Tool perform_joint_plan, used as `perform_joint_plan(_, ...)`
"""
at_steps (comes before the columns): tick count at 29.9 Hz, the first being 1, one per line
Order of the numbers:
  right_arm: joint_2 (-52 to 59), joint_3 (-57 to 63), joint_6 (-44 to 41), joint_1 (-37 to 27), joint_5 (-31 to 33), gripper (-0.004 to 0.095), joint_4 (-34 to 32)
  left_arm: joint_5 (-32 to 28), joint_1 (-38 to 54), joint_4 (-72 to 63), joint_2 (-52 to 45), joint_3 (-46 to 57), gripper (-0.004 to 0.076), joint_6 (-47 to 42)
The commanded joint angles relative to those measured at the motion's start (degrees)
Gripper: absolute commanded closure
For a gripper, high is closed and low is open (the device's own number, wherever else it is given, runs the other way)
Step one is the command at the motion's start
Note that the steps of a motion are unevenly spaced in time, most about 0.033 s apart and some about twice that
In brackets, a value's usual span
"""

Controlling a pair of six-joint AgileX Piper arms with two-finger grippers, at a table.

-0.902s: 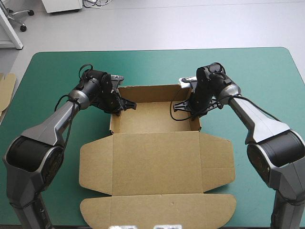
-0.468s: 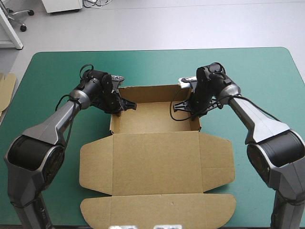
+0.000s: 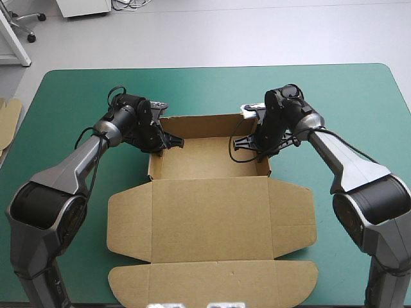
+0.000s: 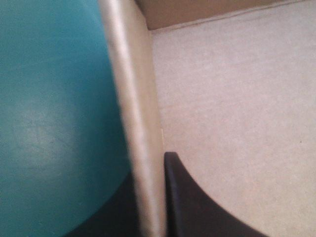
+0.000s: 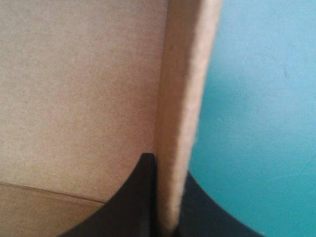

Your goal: Fold the box

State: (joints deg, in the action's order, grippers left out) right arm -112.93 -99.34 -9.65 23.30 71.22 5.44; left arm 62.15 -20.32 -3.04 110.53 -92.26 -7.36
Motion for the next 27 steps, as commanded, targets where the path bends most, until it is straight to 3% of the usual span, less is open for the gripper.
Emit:
perform_joint_plan(1, 1.9, -1.2, 2.9, 0.0, -1.3, 0.0926, 0.8, -0.4, -0.8, -1.6, -2.1, -1.5, 0.0738, 3.3)
perform_joint_plan(7, 1.9, -1.5, 2.9, 0.0, -1.3, 0.0918, 0.8, -0.6, -0.8, -1.6, -2.3, -1.5, 0.0732, 3.9)
perform_joint_plan(9, 1.9, -2.0, 3.1, 0.0, -0.9, 0.0886, 0.9, -1.2, -0.8, -1.6, -2.4, -1.5, 0.0696, 3.9)
perform_joint_plan(16, 1.9, -5.1, 3.9, 0.0, 0.2, 0.0667, 0.1, -1.4, -0.8, -2.3, -2.4, -1.5, 0.0425, 4.2)
perform_joint_plan(20, 1.9, -5.2, 3.9, 0.0, 0.2, 0.0520, 0.3, -1.4, -0.8, -2.3, -2.4, -1.5, 0.0314, 3.8)
perform_joint_plan(23, 1.9, -5.2, 4.8, 0.0, 0.2, 0.0458, 0.1, -1.5, -0.8, -2.5, -2.4, -1.5, 0.0302, 3.8)
perform_joint_plan(27, 1.9, -5.2, 5.1, 0.0, 0.2, 0.0448, -0.7, -1.6, -0.8, -2.5, -2.4, -1.5, 0.0302, 3.8)
